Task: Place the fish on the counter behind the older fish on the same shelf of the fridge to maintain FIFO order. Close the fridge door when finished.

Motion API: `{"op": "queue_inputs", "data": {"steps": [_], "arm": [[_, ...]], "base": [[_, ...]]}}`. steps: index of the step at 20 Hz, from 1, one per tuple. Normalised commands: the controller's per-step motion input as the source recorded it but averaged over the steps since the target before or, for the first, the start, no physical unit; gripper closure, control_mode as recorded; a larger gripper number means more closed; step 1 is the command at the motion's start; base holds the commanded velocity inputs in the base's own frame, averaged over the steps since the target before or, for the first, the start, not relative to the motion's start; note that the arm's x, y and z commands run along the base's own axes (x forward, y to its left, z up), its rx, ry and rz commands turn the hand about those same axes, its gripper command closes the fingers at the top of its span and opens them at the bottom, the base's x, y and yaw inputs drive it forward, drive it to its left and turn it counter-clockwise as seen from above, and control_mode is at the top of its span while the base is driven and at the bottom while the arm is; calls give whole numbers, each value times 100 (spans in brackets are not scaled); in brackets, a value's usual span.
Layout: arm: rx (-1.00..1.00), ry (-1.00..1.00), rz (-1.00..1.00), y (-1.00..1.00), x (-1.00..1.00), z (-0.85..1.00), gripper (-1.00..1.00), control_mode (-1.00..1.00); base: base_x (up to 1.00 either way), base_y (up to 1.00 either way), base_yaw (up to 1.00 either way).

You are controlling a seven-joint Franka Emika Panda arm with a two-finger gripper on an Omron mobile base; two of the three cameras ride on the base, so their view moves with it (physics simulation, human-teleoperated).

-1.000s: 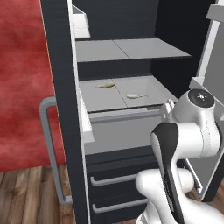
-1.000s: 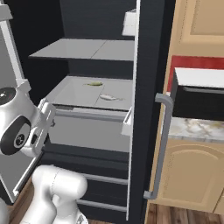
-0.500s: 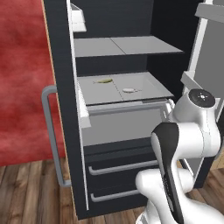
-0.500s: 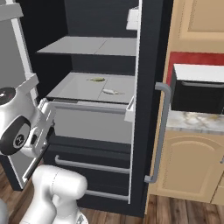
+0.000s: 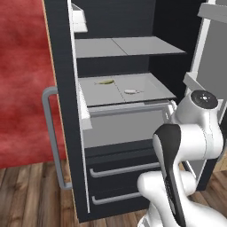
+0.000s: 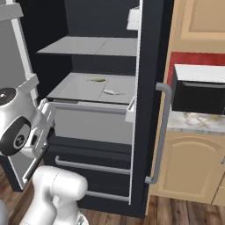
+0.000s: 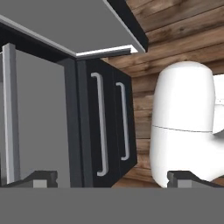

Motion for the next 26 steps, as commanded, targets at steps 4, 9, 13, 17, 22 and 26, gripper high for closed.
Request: {"op": "queue_inputs", "data": {"steps": [4, 9, 13, 17, 22, 26], "arm": [[2, -2, 0, -3, 0, -11, -100, -100], [12, -20, -1, -60, -6, -5, -100, -100], [18, -43, 0, -100, -11, 1, -100, -100], [18, -43, 0, -100, -32, 0, -100, -100], [12, -38, 0, -100, -89, -8, -100, -100], [0, -28, 0, -100, -46, -6, -100, -100]], "base": [[0, 0, 0], [0, 0, 0], [0, 0, 0], [0, 0, 0], [0, 0, 0], [0, 0, 0]]}}
